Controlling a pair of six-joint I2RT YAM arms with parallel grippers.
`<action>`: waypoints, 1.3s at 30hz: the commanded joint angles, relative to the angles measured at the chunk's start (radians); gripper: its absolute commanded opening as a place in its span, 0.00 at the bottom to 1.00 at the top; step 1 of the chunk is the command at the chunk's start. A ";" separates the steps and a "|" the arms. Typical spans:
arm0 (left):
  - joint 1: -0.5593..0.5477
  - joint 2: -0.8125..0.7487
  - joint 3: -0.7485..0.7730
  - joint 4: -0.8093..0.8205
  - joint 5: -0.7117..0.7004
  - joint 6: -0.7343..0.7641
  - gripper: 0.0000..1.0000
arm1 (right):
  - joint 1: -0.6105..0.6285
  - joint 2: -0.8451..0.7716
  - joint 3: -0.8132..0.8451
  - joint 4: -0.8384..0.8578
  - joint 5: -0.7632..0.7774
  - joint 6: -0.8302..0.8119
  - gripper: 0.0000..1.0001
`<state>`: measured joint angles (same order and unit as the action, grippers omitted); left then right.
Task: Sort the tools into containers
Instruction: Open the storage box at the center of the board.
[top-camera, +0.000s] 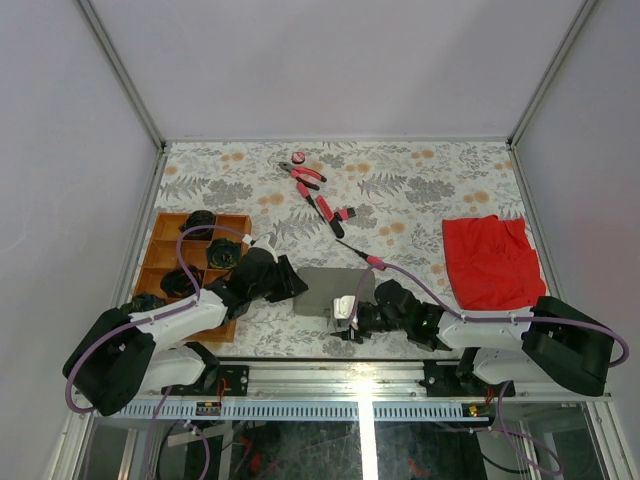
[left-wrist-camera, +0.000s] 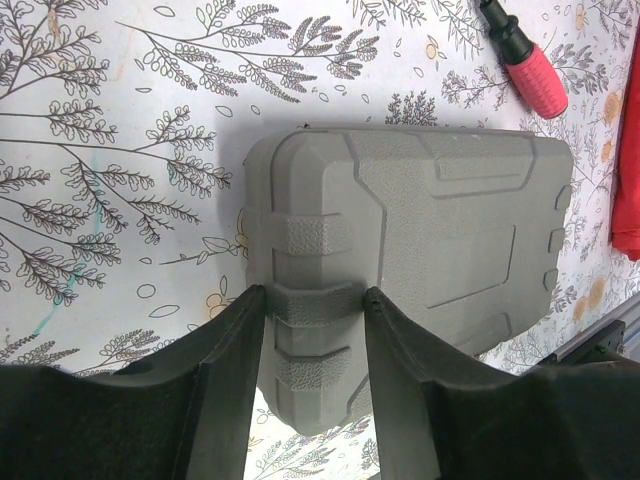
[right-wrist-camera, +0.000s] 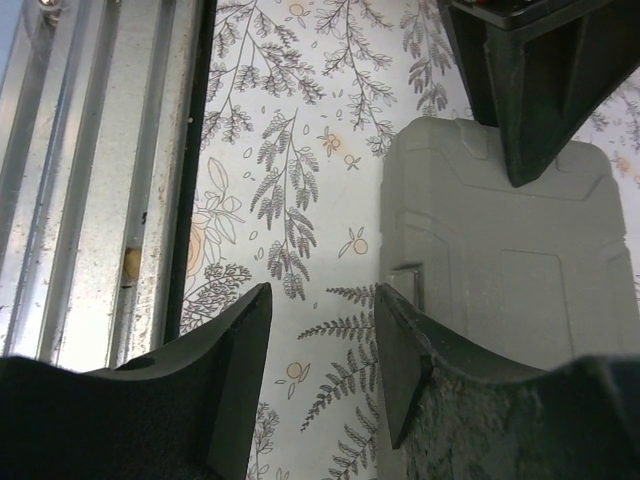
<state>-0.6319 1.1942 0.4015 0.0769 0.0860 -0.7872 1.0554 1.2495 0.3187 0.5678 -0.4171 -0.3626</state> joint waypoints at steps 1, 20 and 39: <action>0.003 0.030 -0.038 -0.094 -0.023 0.032 0.40 | 0.009 -0.007 -0.007 0.091 0.049 -0.029 0.52; 0.003 0.042 -0.032 -0.098 -0.026 0.034 0.44 | 0.010 0.042 -0.006 0.053 0.136 -0.034 0.51; 0.003 0.071 -0.030 -0.103 -0.037 0.030 0.43 | 0.011 0.045 0.024 -0.200 -0.025 -0.010 0.41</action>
<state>-0.6319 1.2175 0.4015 0.1066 0.0948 -0.7887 1.0576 1.2865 0.3408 0.5297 -0.3332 -0.3939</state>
